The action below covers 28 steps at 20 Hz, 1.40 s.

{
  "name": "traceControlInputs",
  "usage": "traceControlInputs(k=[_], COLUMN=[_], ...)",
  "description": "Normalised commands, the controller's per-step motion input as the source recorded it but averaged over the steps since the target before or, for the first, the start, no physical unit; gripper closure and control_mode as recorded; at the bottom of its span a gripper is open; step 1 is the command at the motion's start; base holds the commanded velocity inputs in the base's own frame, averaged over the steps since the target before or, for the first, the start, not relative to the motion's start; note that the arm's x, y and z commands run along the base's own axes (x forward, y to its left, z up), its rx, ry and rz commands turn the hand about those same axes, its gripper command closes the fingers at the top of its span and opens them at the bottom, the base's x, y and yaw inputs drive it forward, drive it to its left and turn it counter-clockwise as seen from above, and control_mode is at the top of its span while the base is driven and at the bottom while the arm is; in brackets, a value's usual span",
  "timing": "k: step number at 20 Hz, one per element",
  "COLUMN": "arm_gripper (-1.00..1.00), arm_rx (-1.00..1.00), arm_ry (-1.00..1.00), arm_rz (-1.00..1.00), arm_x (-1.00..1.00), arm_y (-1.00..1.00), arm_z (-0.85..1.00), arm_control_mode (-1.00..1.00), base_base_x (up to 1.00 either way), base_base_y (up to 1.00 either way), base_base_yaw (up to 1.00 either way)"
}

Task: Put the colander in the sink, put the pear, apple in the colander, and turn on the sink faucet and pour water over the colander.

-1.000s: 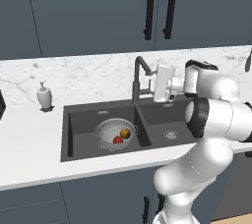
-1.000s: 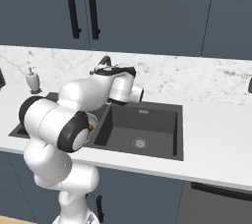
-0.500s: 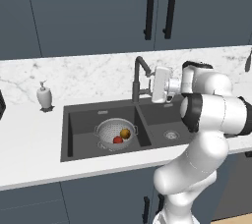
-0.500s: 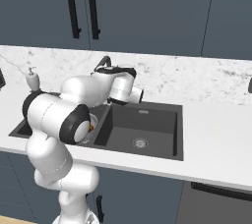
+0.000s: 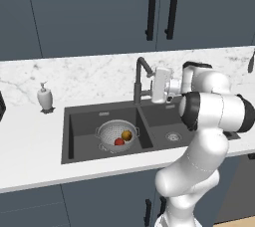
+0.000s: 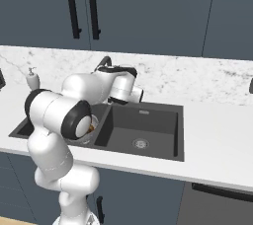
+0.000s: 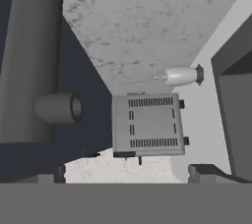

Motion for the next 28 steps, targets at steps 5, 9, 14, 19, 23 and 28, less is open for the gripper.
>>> traceControlInputs(k=[5,9,14,19,23,28], arm_gripper=[-1.00,-1.00,-1.00,-1.00,-1.00,-1.00], arm_rx=[-0.01,-0.01,-0.02,-0.02,0.00,0.00], arm_ry=[-0.08,-0.07,-0.01,0.00,0.00,0.00], arm_rz=[0.00,0.00,0.00,0.00,0.00,0.00], arm_x=[0.01,0.06,0.16,0.24,0.23,0.21], arm_y=[0.16,0.11,-0.05,-0.17,-0.13,-0.08], arm_z=[0.00,0.00,0.00,-0.06,-0.11,-0.20], arm_control_mode=[-1.00,-1.00,-1.00,-1.00,-1.00,-1.00], base_base_x=[0.00,0.00,0.00,0.00,0.00,0.00], base_base_y=[0.00,0.00,0.00,0.00,0.00,0.00], base_base_yaw=[0.00,0.00,0.00,0.00,0.00,0.00])
